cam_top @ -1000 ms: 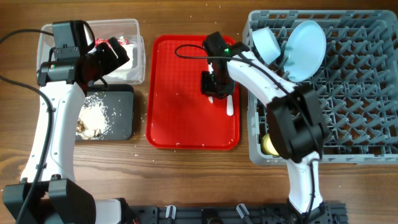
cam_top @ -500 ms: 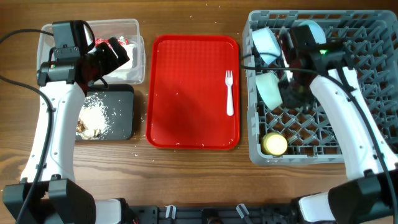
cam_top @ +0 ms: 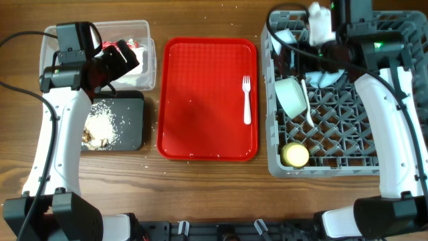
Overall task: Sort waste into correct bins and load items into the dishwasher rack
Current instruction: 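Grasp the white fork and place it in the rack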
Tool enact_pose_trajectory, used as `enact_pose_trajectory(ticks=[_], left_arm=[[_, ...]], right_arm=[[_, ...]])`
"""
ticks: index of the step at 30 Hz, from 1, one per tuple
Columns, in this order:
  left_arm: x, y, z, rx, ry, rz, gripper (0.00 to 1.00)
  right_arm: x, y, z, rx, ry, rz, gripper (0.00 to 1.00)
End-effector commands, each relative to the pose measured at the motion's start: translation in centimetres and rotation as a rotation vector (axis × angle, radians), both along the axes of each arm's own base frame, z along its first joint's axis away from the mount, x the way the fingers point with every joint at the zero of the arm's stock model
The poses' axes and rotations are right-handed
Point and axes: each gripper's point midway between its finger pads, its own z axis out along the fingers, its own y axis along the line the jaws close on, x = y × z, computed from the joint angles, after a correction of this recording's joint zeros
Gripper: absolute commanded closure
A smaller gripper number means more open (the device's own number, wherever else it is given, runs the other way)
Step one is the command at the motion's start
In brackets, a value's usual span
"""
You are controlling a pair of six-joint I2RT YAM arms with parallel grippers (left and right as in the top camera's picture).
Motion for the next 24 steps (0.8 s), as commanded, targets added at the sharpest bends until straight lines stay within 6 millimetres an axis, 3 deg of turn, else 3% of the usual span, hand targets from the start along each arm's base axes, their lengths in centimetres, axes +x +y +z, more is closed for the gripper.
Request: enact_pose_trajectory(ticks=[1,3,6,9,13,18,20,24], left_arm=[[0.1,0.1,0.1,0.0,-0.004,0.0,0.0],[0.1,0.1,0.1,0.0,-0.004,0.0,0.0],[0.1,0.1,0.1,0.0,-0.004,0.0,0.0],[0.1,0.1,0.1,0.0,-0.004,0.0,0.0],[0.1,0.1,0.1,0.0,-0.004,0.0,0.0],[0.1,0.1,0.1,0.0,-0.004,0.0,0.0],[0.1,0.1,0.1,0.0,-0.004,0.0,0.0],[0.1,0.1,0.1,0.0,-0.004,0.0,0.0]], right_arm=[[0.2,7.1,4.0,0.353,-0.051,0.195,0.07],[2.4,7.8,2.0,0.296,-0.022,0.032,0.15],[4.1,10.2,-5.9,0.052,0.074,-0.208,0.23],[4.0,10.6,-13.3,-0.075,0.219,-0.342,0.26],[2.3,8.7,-21.2,-0.261,0.394,-0.334,0.35],[1.8,7.6,-24.2,-0.35,0.439,-0.331,0.37],[1.6,7.4,-25.1,-0.368,0.458,-0.323,0.46],[1.2,7.2,-26.2,-0.4,0.476,-0.283,0.55]])
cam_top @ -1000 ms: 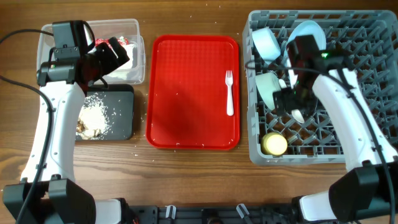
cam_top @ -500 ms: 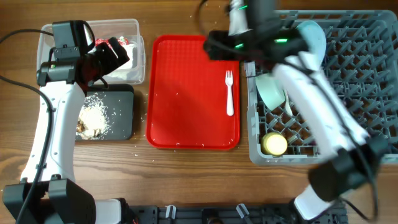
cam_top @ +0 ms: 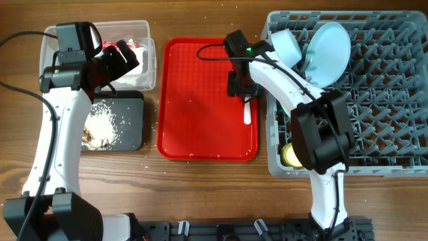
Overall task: Sort waste into correct bins and load items into the dishwasher rack
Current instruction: 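Grasp the white fork and place it in the rack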
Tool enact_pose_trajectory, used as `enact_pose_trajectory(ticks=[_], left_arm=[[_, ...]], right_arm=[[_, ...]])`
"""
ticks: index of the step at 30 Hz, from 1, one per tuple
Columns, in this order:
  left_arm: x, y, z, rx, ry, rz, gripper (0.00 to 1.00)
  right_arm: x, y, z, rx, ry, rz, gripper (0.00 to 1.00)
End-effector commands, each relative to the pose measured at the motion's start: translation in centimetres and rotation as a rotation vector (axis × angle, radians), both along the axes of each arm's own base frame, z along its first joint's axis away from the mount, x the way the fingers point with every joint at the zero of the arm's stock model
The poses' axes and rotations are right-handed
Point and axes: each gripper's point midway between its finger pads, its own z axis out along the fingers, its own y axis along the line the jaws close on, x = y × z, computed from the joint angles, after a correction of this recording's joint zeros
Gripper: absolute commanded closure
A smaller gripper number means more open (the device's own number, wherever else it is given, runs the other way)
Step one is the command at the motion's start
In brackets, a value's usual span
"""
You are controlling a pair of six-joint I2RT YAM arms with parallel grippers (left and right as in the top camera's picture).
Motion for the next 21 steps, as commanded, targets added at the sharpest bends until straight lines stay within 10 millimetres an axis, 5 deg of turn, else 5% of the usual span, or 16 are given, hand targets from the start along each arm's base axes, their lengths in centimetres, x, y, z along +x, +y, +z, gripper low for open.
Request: enact_pose_trajectory(ticks=[1,7,8,10,13,16,17,19,21], left_arm=[[0.1,0.1,0.1,0.0,-0.004,0.0,0.0],[0.1,0.1,0.1,0.0,-0.004,0.0,0.0],[0.1,0.1,0.1,0.0,-0.004,0.0,0.0],[0.1,0.1,0.1,0.0,-0.004,0.0,0.0],[0.1,0.1,0.1,0.0,-0.004,0.0,0.0],[0.1,0.1,0.1,0.0,-0.004,0.0,0.0],[0.1,0.1,0.1,0.0,-0.004,0.0,0.0],[0.1,0.1,0.1,0.0,-0.004,0.0,0.0],[0.1,0.1,0.1,0.0,-0.004,0.0,0.0]], right_arm=[[0.0,-0.6,-1.1,-0.04,0.015,0.05,0.55],[-1.0,-1.1,-3.8,-0.074,0.091,0.143,0.63],[-1.1,-1.0,-3.8,-0.068,0.095,0.169,0.69],[-1.1,-0.9,-3.8,-0.065,0.095,0.198,0.96],[-0.9,-0.7,-2.6,-0.058,0.092,0.23,0.96],[0.5,0.0,4.1,-0.024,-0.011,0.246,0.96],[1.1,0.3,8.6,0.003,-0.098,0.265,0.96],[1.1,0.2,14.3,0.035,-0.209,0.273,0.96],[-0.1,-2.1,21.5,0.016,-0.362,0.251,0.96]])
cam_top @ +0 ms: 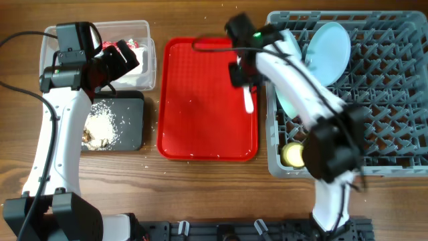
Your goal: Sort waste into correct bins and load items into the dishwasher rack
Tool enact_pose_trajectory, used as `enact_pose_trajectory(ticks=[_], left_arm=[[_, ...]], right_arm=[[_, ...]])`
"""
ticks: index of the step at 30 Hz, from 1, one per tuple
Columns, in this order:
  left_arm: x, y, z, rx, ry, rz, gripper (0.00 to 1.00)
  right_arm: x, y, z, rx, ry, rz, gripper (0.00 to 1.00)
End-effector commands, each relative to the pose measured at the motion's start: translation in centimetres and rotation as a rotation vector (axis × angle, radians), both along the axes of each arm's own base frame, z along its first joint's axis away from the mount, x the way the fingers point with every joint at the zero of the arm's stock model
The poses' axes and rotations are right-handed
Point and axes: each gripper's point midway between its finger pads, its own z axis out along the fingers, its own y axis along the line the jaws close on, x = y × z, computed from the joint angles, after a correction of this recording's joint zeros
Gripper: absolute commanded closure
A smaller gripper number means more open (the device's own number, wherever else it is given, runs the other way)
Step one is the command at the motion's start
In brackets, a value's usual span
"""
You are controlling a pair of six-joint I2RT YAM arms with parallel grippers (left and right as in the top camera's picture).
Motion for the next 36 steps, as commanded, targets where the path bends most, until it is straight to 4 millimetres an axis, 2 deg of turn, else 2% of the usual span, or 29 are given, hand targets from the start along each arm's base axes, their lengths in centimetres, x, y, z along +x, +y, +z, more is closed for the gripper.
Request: enact_pose_trajectory(ticks=[1,2,3,5,6,9,11,12,13,14,16,19,21,23,24,25,26,27,29,33,36], left_arm=[[0.1,0.1,0.1,0.0,-0.003,0.0,0.0],[0.1,0.1,0.1,0.0,-0.004,0.0,0.0],[0.1,0.1,0.1,0.0,-0.003,0.0,0.0],[0.1,0.1,0.1,0.0,-0.003,0.0,0.0],[0.1,0.1,0.1,0.0,-0.003,0.0,0.0],[0.1,0.1,0.1,0.0,-0.003,0.0,0.0],[0.1,0.1,0.1,0.0,-0.003,0.0,0.0],[0.1,0.1,0.1,0.0,-0.003,0.0,0.0],[0.1,0.1,0.1,0.0,-0.003,0.0,0.0],[0.1,0.1,0.1,0.0,-0.003,0.0,0.0],[0.1,0.1,0.1,0.0,-0.003,0.0,0.0],[0.1,0.1,0.1,0.0,-0.003,0.0,0.0],[0.1,0.1,0.1,0.0,-0.003,0.0,0.0],[0.1,0.1,0.1,0.0,-0.003,0.0,0.0],[0.1,0.1,0.1,0.0,-0.003,0.0,0.0],[0.1,0.1,0.1,0.0,-0.003,0.0,0.0],[0.1,0.1,0.1,0.0,-0.003,0.0,0.0],[0.1,0.1,0.1,0.0,-0.003,0.0,0.0],[0.1,0.1,0.1,0.0,-0.003,0.0,0.0],[0.1,0.1,0.1,0.0,-0.003,0.0,0.0],[0.1,0.1,0.1,0.0,-0.003,0.0,0.0]], right_arm=[[-1.7,-4.0,12.6,0.004,-0.27,-0.01,0.96],[-2.9,-5.8,13.9,-0.041,-0.281,-0.019,0.96],[-4.5,-9.1,15.0,-0.133,-0.274,-0.067,0.96],[-6.6,-14.3,15.2,-0.27,-0.219,-0.193,0.96],[-7.3,-16.0,15.0,-0.302,-0.182,-0.238,0.96],[-8.2,-20.8,10.8,-0.354,-0.047,-0.358,0.96],[-9.3,-22.5,7.3,-0.375,0.052,-0.373,0.95],[-9.7,-22.7,6.3,-0.376,0.079,-0.374,0.88],[-10.3,-23.1,5.1,-0.386,0.114,-0.376,0.76],[-10.6,-23.1,4.4,-0.391,0.132,-0.373,0.55],[-10.6,-22.9,4.1,-0.374,0.135,-0.374,0.45],[-10.5,-21.6,4.4,-0.303,0.145,-0.333,0.39],[-9.9,-20.3,6.3,-0.217,0.11,-0.313,0.39],[-9.3,-18.4,9.7,-0.095,0.015,-0.273,0.39],[-9.1,-16.7,11.9,-0.007,-0.042,-0.211,0.39],[-9.4,-15.2,15.0,0.08,-0.121,-0.147,0.36],[-10.1,-14.6,17.8,0.132,-0.197,-0.136,0.34],[-11.0,-13.4,20.8,0.227,-0.274,-0.139,0.0],[-12.8,-11.9,24.9,0.428,-0.37,-0.25,0.0],[-15.6,-12.1,27.5,0.523,-0.432,-0.368,0.0],[-16.0,-13.8,27.9,0.455,-0.495,-0.409,0.0]])
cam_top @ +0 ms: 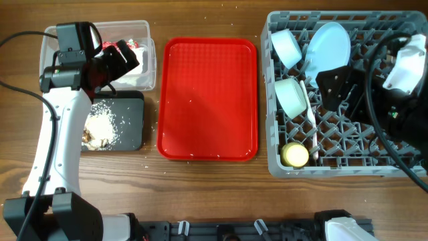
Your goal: Sort waste into correct bins and load items into the dishwasher rack
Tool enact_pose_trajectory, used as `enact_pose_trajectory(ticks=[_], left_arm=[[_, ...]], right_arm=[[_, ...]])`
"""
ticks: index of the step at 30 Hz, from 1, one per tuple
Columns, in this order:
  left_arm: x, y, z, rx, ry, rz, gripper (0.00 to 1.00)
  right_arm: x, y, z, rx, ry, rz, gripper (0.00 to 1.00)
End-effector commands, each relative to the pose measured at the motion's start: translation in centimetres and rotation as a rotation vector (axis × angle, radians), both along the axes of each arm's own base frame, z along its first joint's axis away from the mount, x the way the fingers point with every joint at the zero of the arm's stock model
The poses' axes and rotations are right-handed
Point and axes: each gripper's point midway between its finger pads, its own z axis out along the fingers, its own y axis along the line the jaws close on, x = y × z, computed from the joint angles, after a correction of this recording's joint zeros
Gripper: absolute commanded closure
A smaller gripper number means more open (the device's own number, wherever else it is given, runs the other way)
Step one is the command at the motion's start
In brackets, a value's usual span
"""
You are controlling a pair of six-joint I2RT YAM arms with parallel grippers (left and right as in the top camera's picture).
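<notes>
The red tray (207, 97) in the middle holds nothing. In the grey dishwasher rack (394, 167) on the right stand a white cup (286, 45), a light blue plate (329, 45), a white bowl (291, 95) and a yellow-lidded item (295, 154). White utensils (312, 127), the fork among them, lie in the rack beside the bowl. My right gripper (331, 86) hovers over the rack just right of them, open and empty. My left gripper (124, 59) hangs over the clear bin (144, 30), which holds red and white waste; its fingers are not readable.
A black bin (134, 124) with white crumbs and food scraps sits in front of the clear bin at the left. The right arm and its cables cover the rack's right half. Bare wooden table runs along the front edge.
The right gripper was on the fork over the tray's right side. Now it is over the rack and open, the fork lies in the rack, and the tray is bare. The left arm is still.
The fork lay on the tray while my right gripper was at the back of the rack. Then the gripper stood over the fork, then gripped it just above the tray. Now the fork rests in the rack beside the bowl. The left arm stayed over the clear bin.
</notes>
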Motion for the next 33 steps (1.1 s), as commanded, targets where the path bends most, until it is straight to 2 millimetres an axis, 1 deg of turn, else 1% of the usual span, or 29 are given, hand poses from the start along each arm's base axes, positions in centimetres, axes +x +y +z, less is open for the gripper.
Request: enact_pose_trajectory(ticks=[1,2,3,5,6,8,9,10,11,12,14,17,18,20,21,24,27,29,33], left_arm=[[0.1,0.1,0.1,0.0,-0.004,0.0,0.0],[0.1,0.1,0.1,0.0,-0.004,0.0,0.0],[0.1,0.1,0.1,0.0,-0.004,0.0,0.0],[0.1,0.1,0.1,0.0,-0.004,0.0,0.0],[0.1,0.1,0.1,0.0,-0.004,0.0,0.0],[0.1,0.1,0.1,0.0,-0.004,0.0,0.0],[0.1,0.1,0.1,0.0,-0.004,0.0,0.0],[0.1,0.1,0.1,0.0,-0.004,0.0,0.0],[0.1,0.1,0.1,0.0,-0.004,0.0,0.0],[0.1,0.1,0.1,0.0,-0.004,0.0,0.0],[0.1,0.1,0.1,0.0,-0.004,0.0,0.0],[0.1,0.1,0.1,0.0,-0.004,0.0,0.0],[0.1,0.1,0.1,0.0,-0.004,0.0,0.0],[0.1,0.1,0.1,0.0,-0.004,0.0,0.0],[0.1,0.1,0.1,0.0,-0.004,0.0,0.0],[0.1,0.1,0.1,0.0,-0.004,0.0,0.0],[0.1,0.1,0.1,0.0,-0.004,0.0,0.0],[0.1,0.1,0.1,0.0,-0.004,0.0,0.0],[0.1,0.1,0.1,0.0,-0.004,0.0,0.0]], right_arm=[[0.3,-1.1,-0.1,-0.017,0.004,-0.078,0.0],[1.2,-1.7,-0.6,-0.047,0.007,-0.107,0.0],[2.2,-2.0,-0.8,-0.086,-0.026,-0.099,0.0],[4.0,-1.5,-1.3,-0.146,-0.105,-0.018,0.0],[5.1,-0.9,-2.3,-0.169,-0.178,0.04,0.01],[5.8,0.2,-4.6,-0.174,-0.322,0.116,0.0],[5.8,0.7,-5.6,-0.182,-0.376,0.151,0.0],[5.4,1.2,-7.5,-0.198,-0.446,0.197,0.0],[5.0,1.3,-9.9,-0.203,-0.483,0.208,0.0],[4.6,1.3,-11.2,-0.2,-0.509,0.202,0.0],[3.3,1.2,-15.5,-0.199,-0.614,0.188,0.0],[1.7,1.0,-19.7,-0.201,-0.73,0.174,0.0],[1.3,1.0,-20.7,-0.201,-0.743,0.172,0.0],[0.4,0.7,-23.4,-0.207,-0.768,0.159,0.0],[0.2,0.7,-23.7,-0.207,-0.777,0.157,0.0],[-0.2,0.6,-23.9,-0.206,-0.808,0.154,0.0],[-0.8,0.6,-23.7,-0.206,-0.821,0.152,0.0],[-1.0,0.6,-22.8,-0.206,-0.863,0.148,0.0],[-0.9,0.6,-23.1,-0.206,-0.85,0.149,0.0]])
